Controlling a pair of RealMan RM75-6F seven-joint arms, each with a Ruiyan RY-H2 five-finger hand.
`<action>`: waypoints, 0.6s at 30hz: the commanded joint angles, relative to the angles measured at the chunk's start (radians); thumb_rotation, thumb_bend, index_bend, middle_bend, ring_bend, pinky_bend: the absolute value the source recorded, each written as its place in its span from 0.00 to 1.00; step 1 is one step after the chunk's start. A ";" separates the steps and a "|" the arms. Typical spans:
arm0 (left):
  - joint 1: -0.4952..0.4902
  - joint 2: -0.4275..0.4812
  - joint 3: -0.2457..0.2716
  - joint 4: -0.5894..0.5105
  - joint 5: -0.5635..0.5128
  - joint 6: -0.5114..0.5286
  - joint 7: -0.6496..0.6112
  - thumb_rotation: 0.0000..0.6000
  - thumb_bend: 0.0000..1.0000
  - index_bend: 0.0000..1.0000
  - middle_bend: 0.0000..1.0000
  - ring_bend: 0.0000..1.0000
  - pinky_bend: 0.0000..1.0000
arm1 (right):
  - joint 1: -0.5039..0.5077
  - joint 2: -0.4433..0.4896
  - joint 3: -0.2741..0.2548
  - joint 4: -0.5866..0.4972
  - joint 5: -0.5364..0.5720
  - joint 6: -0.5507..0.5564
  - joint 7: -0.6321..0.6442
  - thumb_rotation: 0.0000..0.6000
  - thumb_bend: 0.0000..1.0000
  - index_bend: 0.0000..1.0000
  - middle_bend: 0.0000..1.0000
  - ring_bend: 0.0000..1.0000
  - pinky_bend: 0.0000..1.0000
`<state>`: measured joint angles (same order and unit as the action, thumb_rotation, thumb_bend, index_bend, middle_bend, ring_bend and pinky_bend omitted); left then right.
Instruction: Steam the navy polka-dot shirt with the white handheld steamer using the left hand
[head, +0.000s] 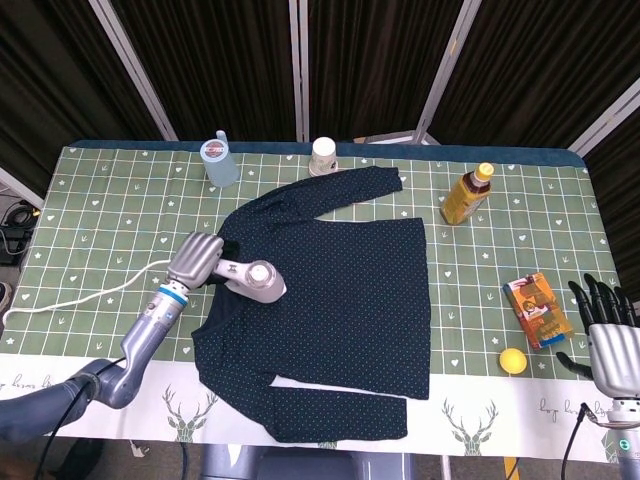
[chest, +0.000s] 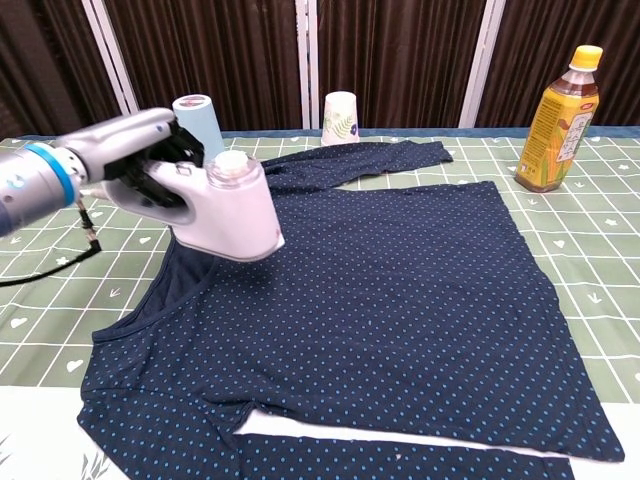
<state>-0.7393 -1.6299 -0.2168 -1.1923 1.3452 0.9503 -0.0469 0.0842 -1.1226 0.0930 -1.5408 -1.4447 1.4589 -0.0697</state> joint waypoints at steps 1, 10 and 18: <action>-0.023 -0.045 0.000 0.036 -0.012 -0.017 0.011 1.00 0.59 1.00 0.89 0.78 1.00 | 0.003 -0.001 0.003 0.002 0.005 -0.005 0.001 1.00 0.00 0.00 0.00 0.00 0.00; -0.033 -0.117 0.032 0.103 0.003 -0.015 -0.002 1.00 0.59 1.00 0.89 0.78 1.00 | 0.008 -0.002 0.006 0.013 0.026 -0.024 0.007 1.00 0.00 0.00 0.00 0.00 0.00; -0.029 -0.143 0.055 0.127 0.027 0.006 -0.013 1.00 0.59 1.00 0.89 0.78 1.00 | 0.009 -0.003 0.005 0.014 0.024 -0.025 0.010 1.00 0.00 0.00 0.00 0.00 0.00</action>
<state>-0.7691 -1.7716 -0.1630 -1.0658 1.3711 0.9549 -0.0600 0.0930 -1.1253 0.0978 -1.5268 -1.4202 1.4335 -0.0599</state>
